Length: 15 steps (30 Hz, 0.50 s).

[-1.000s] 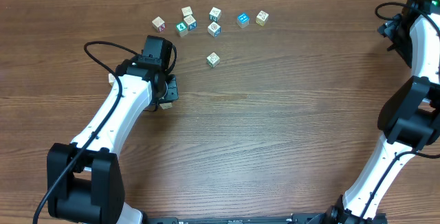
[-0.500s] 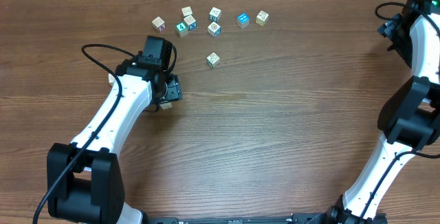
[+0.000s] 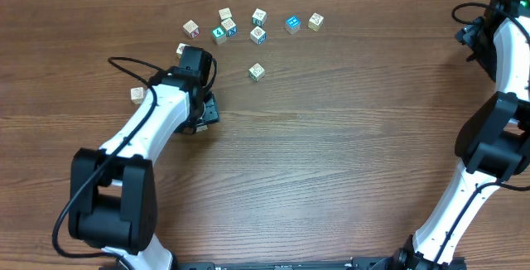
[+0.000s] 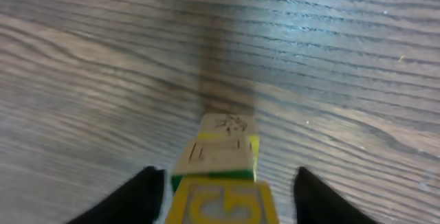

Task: Form a tower
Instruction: 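Settle the G block on the stack and open the left gripper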

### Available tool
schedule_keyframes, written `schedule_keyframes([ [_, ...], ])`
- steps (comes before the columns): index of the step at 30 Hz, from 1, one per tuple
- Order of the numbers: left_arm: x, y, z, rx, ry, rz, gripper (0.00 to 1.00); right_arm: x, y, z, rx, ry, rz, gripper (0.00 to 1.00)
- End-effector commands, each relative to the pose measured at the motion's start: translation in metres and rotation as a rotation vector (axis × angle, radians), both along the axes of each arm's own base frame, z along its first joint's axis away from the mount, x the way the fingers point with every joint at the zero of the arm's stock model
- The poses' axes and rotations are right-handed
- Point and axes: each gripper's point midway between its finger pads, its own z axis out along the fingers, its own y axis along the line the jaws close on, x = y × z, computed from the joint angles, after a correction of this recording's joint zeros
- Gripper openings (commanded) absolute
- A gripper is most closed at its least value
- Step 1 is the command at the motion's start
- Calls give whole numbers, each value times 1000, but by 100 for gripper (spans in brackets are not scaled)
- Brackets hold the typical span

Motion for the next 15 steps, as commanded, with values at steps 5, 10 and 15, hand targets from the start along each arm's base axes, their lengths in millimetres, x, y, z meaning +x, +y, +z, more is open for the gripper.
schedule_keyframes([
  [5, 6, -4, -6, -16, 8, 5, 58, 2, -3, 2, -17, -5, -3, 100],
  [10, 4, -4, -7, -14, 18, 1, 62, 3, -3, 2, -16, -6, -3, 100],
  [15, 3, -3, -10, -13, 18, -2, 65, 2, -3, 2, -17, -6, -3, 100],
])
